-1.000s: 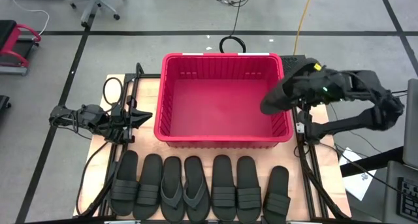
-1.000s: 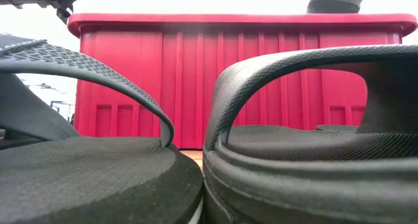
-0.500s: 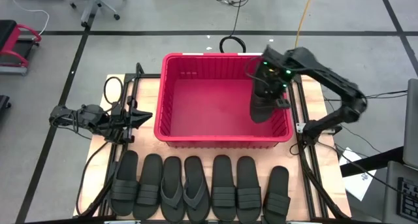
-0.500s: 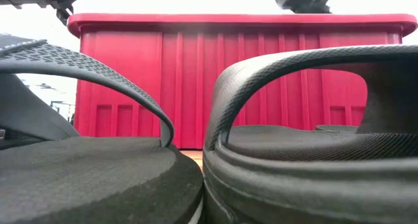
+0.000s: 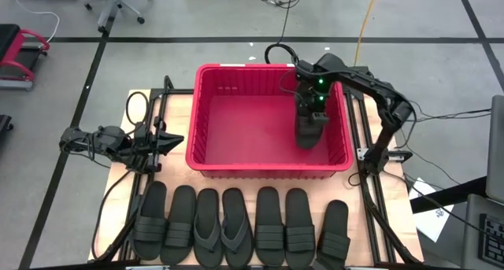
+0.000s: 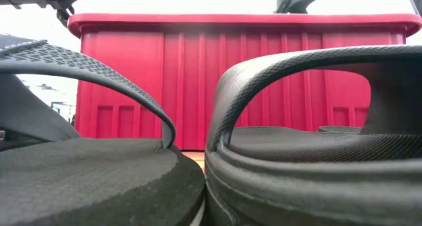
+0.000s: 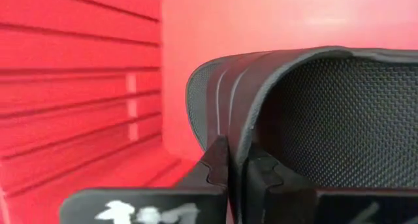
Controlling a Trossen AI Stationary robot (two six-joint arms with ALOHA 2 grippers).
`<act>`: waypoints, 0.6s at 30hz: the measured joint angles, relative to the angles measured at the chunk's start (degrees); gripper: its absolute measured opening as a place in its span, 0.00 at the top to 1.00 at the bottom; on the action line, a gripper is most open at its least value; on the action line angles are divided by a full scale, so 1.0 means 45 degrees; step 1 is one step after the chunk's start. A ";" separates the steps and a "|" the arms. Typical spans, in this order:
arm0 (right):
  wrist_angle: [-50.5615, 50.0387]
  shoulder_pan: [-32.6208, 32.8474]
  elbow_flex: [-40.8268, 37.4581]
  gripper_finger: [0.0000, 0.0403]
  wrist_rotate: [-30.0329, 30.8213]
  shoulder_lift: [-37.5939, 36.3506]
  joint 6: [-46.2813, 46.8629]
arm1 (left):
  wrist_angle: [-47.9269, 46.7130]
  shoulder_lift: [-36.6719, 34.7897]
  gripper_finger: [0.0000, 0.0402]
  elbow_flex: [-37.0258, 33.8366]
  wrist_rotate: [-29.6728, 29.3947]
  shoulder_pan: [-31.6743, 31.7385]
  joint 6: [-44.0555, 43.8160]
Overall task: Pick and place slides into bin
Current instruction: Put the black slipper into the red bin
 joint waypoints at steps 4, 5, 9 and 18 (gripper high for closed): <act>-0.0014 -0.0007 0.0000 1.00 0.0794 0.0553 0.0243 | -0.0060 0.0004 0.94 0.0000 0.0000 0.0002 0.0049; -0.0003 -0.0043 -0.0003 1.00 0.1000 0.0693 0.0271 | -0.0069 0.0002 0.94 0.0000 0.0000 0.0005 0.0049; 0.0054 -0.0103 -0.0015 1.00 0.1571 0.0880 0.0400 | -0.0077 0.0004 0.94 0.0000 0.0000 0.0003 0.0091; 0.0280 -0.0249 -0.0682 0.99 0.0935 0.0992 0.0158 | -0.0255 0.0003 0.94 0.0000 0.0000 0.0000 0.0078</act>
